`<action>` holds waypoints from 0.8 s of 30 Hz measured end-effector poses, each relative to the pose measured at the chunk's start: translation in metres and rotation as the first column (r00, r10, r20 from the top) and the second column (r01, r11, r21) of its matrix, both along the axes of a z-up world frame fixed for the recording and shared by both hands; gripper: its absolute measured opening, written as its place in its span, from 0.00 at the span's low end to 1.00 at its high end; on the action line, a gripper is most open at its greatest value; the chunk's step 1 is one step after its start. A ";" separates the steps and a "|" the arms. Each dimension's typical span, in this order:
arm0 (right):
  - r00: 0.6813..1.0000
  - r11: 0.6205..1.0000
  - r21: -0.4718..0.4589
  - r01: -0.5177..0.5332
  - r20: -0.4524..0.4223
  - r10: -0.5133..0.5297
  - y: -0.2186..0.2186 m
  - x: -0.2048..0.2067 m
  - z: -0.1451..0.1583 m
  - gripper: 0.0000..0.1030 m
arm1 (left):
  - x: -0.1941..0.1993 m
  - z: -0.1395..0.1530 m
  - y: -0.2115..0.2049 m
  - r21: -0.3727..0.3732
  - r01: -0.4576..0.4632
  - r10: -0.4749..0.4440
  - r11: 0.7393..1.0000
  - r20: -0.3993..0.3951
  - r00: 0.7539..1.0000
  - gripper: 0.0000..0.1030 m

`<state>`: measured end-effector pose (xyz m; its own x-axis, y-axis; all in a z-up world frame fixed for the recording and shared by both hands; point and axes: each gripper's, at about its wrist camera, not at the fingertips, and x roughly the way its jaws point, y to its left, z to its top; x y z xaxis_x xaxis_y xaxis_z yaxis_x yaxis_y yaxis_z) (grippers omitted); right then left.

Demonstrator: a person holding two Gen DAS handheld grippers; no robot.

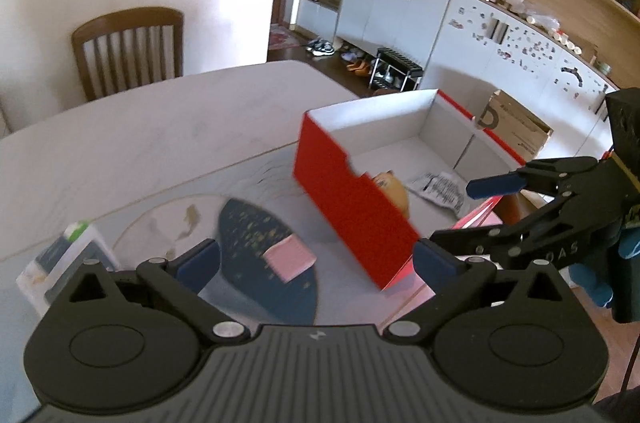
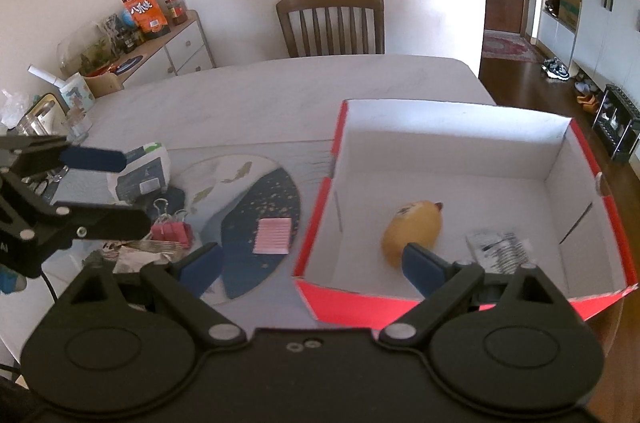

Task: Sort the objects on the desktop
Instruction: 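Withdraw both tools from the box back over the table items, then move left tool toward black seaweed packet while right tool approaches silver foil bag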

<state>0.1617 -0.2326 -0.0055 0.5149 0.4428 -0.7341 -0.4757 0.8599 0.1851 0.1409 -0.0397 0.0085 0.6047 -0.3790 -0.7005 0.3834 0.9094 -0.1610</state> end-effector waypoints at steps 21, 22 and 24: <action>1.000 0.999 -0.038 -0.016 0.019 0.016 0.081 -0.035 -0.013 0.94 | -0.058 -0.036 0.091 0.063 -0.086 0.082 0.994 0.054 0.995 1.00; 0.999 0.999 -0.047 -0.004 0.032 0.006 0.084 -0.037 -0.014 0.94 | -0.060 -0.038 0.094 0.069 -0.090 0.086 0.994 0.056 0.995 1.00; 0.999 0.998 -0.059 0.004 0.052 -0.001 0.091 -0.042 -0.015 0.94 | -0.063 -0.044 0.102 0.079 -0.102 0.098 0.992 0.053 0.994 1.00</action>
